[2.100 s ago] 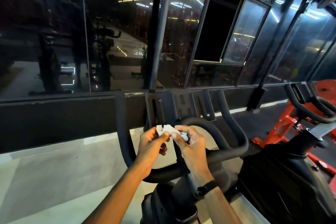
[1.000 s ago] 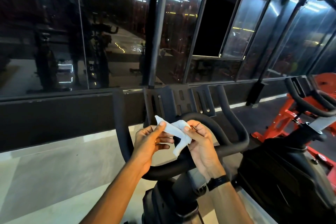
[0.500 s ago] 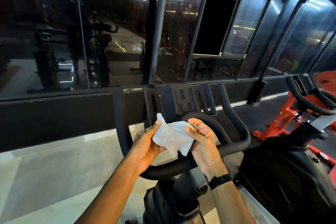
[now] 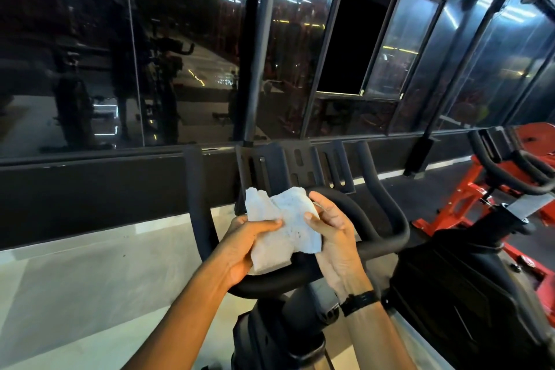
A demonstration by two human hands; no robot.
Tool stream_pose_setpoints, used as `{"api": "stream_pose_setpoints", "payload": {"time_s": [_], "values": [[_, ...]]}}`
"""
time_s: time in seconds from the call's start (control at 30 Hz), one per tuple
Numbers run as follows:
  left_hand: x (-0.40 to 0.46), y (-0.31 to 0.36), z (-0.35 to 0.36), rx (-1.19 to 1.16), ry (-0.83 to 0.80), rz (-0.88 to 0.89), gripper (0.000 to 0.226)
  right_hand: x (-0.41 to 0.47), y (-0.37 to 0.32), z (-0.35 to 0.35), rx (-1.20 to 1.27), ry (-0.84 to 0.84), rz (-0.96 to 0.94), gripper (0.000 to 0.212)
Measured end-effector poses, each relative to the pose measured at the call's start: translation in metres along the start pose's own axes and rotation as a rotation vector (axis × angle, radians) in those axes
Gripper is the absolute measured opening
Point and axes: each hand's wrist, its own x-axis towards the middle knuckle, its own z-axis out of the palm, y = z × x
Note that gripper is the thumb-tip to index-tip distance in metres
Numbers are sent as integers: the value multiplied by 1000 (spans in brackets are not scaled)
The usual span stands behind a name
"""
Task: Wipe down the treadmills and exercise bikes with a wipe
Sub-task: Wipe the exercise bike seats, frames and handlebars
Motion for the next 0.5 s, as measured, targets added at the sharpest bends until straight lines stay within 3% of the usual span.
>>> {"api": "stream_pose_setpoints", "payload": {"time_s": [0.2, 0.4, 0.5], "values": [[2, 0, -1, 2, 55, 7, 43, -2, -8, 1, 281, 90, 83, 43], [-1, 1, -5, -25, 59, 10, 41, 1, -15, -5, 397, 180, 47, 65], [-2, 1, -6, -4, 51, 8, 41, 4, -25, -13, 568, 194, 1, 49]]}}
